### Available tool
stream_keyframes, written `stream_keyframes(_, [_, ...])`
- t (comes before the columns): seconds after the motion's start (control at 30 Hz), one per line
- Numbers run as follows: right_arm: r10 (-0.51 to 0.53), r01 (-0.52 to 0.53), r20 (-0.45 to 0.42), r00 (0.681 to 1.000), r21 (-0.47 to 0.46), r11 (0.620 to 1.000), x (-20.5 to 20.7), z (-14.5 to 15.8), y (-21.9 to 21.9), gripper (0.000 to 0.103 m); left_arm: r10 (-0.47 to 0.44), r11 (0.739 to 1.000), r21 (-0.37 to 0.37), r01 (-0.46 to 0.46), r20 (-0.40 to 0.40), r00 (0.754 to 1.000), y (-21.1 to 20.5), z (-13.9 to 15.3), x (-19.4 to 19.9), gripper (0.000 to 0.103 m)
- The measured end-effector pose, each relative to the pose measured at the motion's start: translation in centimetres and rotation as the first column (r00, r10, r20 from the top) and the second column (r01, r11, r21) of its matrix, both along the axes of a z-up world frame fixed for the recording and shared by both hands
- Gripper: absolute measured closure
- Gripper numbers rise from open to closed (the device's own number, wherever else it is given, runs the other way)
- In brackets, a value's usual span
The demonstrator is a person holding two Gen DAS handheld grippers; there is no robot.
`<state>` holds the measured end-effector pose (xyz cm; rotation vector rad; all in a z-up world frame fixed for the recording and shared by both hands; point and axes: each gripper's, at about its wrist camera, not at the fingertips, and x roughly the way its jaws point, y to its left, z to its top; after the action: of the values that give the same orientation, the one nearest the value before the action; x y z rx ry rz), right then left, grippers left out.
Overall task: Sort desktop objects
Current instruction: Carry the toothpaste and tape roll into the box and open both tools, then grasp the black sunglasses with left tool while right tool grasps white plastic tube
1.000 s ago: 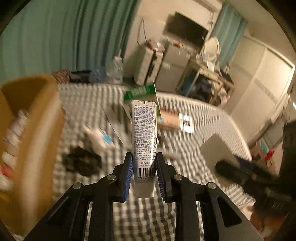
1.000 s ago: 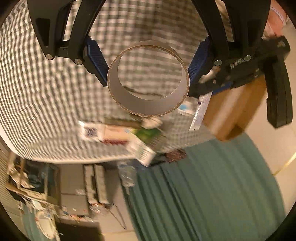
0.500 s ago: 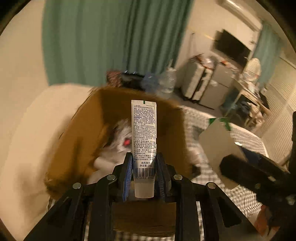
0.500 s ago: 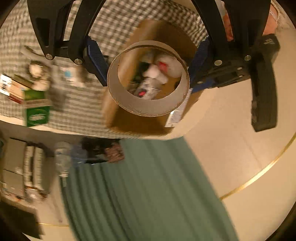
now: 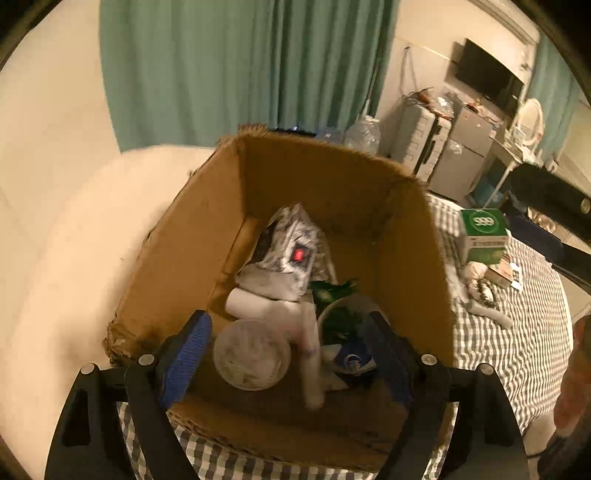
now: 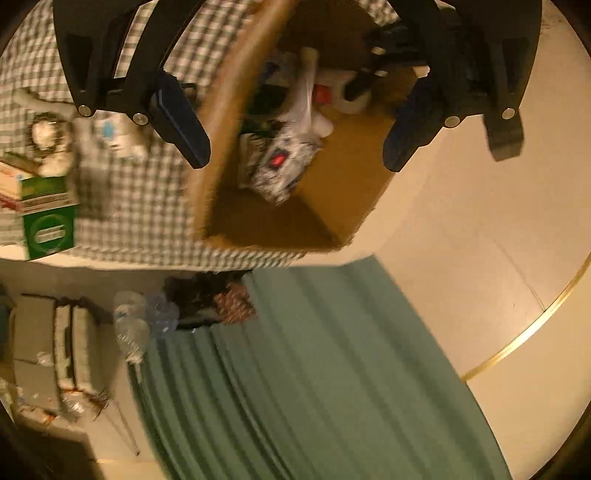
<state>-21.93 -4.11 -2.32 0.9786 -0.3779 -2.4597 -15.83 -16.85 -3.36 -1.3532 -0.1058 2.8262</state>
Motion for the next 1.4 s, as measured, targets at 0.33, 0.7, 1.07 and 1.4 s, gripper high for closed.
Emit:
stream_keyframes(0.33, [-0.198,0.210,-0.088,0.976,0.154,0.966,6.7,0.5,13.0,0.008,-0.130,0.991,0.014,0.132,-0.099,0.987,12.2,3.3,2.2,0.009])
stream_keyframes(0.7, [-0.307,0.312,-0.059,0.950,0.194,0.930,9.6,-3.7,22.6,0.008,-0.121,0.992,0.039,0.121,-0.014,0.993,20.0,-3.9,1.7,0.006])
stream_keyframes(1.07, [-0.265,0.238,0.100,0.959,0.222,0.946,4.9,-11.2,25.0,0.008,0.006,1.000,-0.007,-0.006,0.050,0.999,19.7,-10.6,-2.2,0.006])
stream_keyframes(1.4, [-0.148,0.105,0.128,0.981,0.297,0.949,-1.4,-15.2,24.3,0.011,0.017,0.999,-0.043,-0.013,0.084,0.996,20.2,-14.1,-6.9,0.006])
